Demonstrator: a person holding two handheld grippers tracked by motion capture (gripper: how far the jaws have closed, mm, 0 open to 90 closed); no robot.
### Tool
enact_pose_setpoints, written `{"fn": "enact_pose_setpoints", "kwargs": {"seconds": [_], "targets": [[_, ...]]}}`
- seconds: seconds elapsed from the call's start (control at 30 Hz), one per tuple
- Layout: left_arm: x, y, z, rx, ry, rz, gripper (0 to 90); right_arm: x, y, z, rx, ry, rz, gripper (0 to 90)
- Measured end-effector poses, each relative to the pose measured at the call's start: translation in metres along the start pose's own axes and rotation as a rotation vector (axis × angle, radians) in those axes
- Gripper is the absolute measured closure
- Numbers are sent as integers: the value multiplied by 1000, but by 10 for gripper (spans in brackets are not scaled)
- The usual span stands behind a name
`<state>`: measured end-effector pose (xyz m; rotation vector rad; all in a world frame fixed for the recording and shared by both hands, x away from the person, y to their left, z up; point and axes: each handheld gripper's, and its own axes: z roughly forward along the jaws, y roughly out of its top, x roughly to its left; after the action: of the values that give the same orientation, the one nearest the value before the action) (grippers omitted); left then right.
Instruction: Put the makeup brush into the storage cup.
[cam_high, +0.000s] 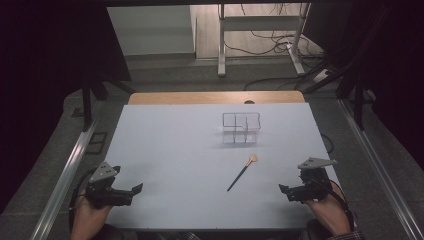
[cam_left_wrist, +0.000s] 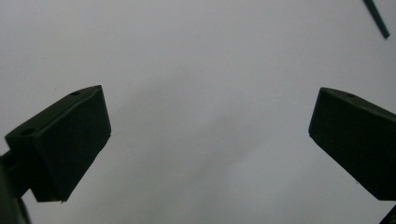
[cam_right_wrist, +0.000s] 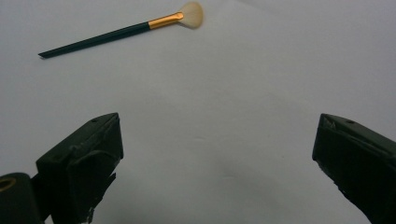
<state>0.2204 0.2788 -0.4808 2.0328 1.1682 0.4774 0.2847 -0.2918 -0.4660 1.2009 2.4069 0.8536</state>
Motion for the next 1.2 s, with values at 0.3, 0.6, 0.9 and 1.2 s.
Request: {"fn": "enact_pose_setpoints", "kwargs": {"seconds": [0.3,0.6,0.9,1.2], "targets": [[3,-4,-4,4,5,-27,0,-2,1,2,-19,31,2,18],[-2,-3,1,26,-31,22,0,-6,-1,0,-43,38,49,0],[-5,-1,4,51,-37,29,0,-2,-1,2,-16,22,12,0],[-3,0,6,37,-32,23,0,0,0,2,-6,11,-3,0]]}}
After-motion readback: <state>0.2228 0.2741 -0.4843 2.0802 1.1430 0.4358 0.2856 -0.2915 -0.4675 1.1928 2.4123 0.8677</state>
